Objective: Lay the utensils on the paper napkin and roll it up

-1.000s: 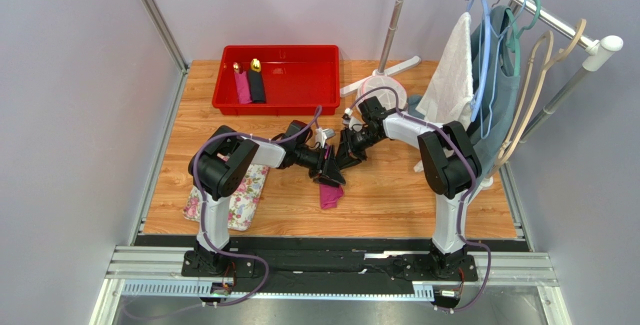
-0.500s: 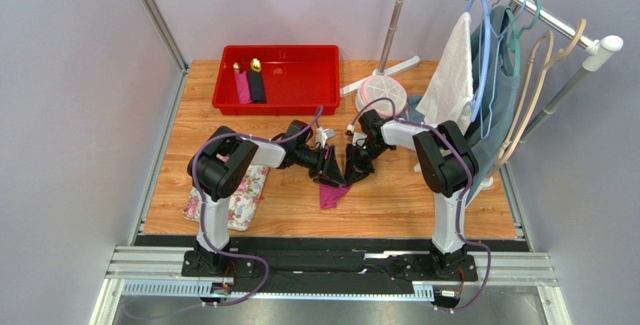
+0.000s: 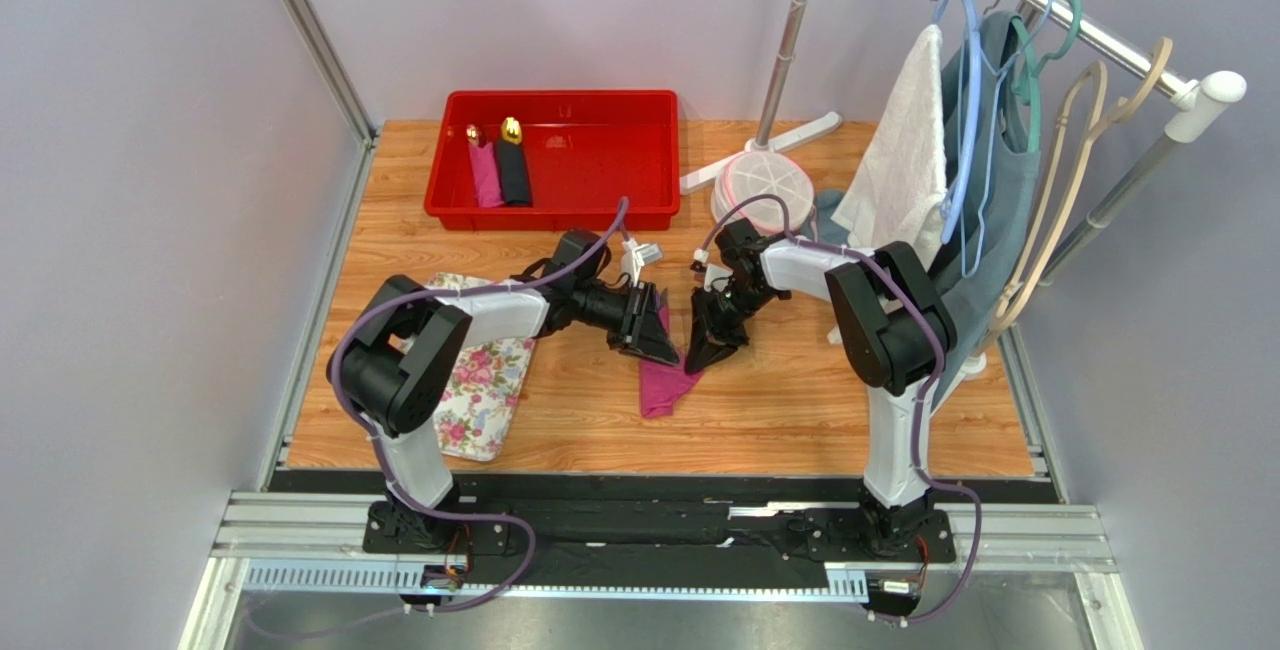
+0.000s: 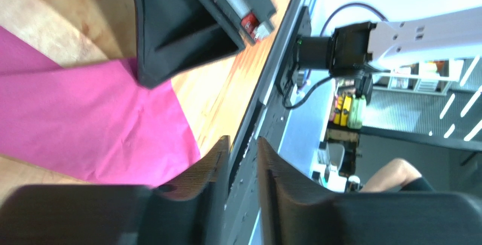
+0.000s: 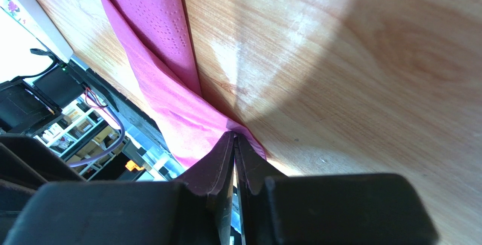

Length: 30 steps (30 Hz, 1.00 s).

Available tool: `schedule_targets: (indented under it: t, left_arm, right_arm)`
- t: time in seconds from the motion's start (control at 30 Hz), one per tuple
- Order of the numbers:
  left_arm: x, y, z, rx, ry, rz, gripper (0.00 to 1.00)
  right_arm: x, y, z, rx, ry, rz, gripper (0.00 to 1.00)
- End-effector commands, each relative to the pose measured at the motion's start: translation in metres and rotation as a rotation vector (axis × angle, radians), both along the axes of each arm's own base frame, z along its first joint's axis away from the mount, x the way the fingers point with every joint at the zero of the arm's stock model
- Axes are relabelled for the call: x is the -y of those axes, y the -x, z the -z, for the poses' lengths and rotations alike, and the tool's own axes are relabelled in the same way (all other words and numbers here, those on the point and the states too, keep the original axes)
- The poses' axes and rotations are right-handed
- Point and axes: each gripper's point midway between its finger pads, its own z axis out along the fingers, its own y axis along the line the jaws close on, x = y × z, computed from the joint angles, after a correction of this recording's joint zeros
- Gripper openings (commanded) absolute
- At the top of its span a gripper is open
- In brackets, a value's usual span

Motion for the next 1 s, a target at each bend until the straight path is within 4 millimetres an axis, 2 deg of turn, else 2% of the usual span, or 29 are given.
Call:
schedule_targets:
  t: [0.0, 0.1, 0.23, 0.3, 0.4, 0.43, 0.53, 0.57, 0.7, 0.77, 0.87, 0.97]
  left_arm:
    - [-0.006, 0.024, 0.008, -0.047, 0.004, 0.061, 0.28]
    - [-0.007, 0.030, 0.026, -0.044, -0.017, 0.094, 0.24]
    - [-0.017, 0.036, 0.070, -0.132, -0.114, 0.098, 0.15]
    - [-0.023, 0.034, 0.084, -0.182, -0.148, 0.082, 0.10]
    - [-0.030, 0.028, 0.108, -0.235, -0.202, 0.059, 0.01]
    - [-0.032, 0.028, 0.113, -0.245, -0.207, 0.057, 0.00]
    - [-0.035, 0.027, 0.118, -0.228, -0.217, 0.050, 0.00]
    - [-0.036, 0.026, 0.118, -0.228, -0.218, 0.047, 0.00]
    - [-0.036, 0.025, 0.116, -0.205, -0.213, 0.046, 0.00]
    - [-0.036, 0.024, 0.114, -0.187, -0.213, 0.046, 0.00]
    - [-0.036, 0.023, 0.112, -0.176, -0.206, 0.044, 0.00]
    - [-0.036, 0.019, 0.110, -0.171, -0.198, 0.030, 0.00]
  right_arm:
    - [0.019, -0.006, 0.030, 0.052, 0.140, -0.014, 0.12]
    - [0.018, -0.005, 0.030, 0.048, 0.132, -0.015, 0.12]
    - [0.016, -0.007, 0.025, 0.055, 0.122, -0.012, 0.12]
    - [0.012, -0.008, 0.022, 0.057, 0.102, -0.014, 0.12]
    - [0.003, -0.014, 0.008, 0.075, 0.045, -0.017, 0.12]
    - [-0.001, -0.018, -0.003, 0.099, 0.020, -0.018, 0.12]
    - [-0.015, -0.027, -0.029, 0.139, -0.077, 0.003, 0.15]
    - [-0.021, -0.026, -0.045, 0.148, -0.132, 0.011, 0.17]
    - [-0.037, -0.034, -0.069, 0.192, -0.238, 0.053, 0.20]
    - [-0.042, -0.035, -0.072, 0.171, -0.255, 0.066, 0.20]
    - [-0.050, -0.035, -0.065, 0.144, -0.258, 0.077, 0.19]
    - [-0.052, -0.033, -0.045, 0.113, -0.232, 0.083, 0.17]
